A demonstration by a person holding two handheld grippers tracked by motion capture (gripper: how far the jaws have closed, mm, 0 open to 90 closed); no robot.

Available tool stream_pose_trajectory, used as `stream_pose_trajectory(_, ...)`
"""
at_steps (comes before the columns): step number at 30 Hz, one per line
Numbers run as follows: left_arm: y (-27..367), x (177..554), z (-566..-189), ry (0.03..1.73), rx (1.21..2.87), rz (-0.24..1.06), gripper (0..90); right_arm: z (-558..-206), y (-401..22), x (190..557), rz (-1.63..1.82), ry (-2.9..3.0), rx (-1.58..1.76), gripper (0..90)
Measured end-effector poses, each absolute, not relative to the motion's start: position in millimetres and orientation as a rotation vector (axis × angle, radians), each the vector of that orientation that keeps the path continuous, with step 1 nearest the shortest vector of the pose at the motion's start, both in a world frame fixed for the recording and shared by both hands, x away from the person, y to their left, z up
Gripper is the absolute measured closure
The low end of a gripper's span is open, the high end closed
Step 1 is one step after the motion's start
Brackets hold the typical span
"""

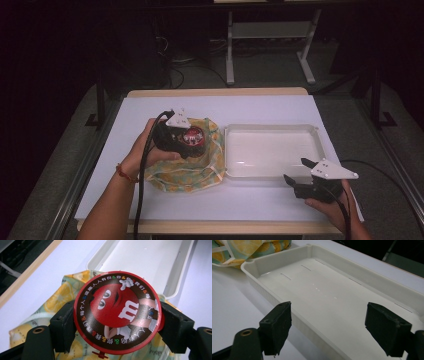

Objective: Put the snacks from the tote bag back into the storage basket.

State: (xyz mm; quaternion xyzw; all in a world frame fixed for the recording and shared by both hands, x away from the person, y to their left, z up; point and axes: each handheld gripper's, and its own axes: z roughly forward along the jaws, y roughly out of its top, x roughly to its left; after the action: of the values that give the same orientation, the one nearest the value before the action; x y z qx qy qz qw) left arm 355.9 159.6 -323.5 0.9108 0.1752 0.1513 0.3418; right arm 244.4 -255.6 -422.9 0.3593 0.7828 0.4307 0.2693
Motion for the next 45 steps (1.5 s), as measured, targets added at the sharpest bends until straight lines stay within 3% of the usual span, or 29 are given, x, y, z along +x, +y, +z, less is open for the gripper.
stream_pose_trajectory(45,85.3,376.1,-327.2,0.390,2.395,0.319,24.3,-421.7,-257.7,243.8,1.178,2.097,0.982,20.7)
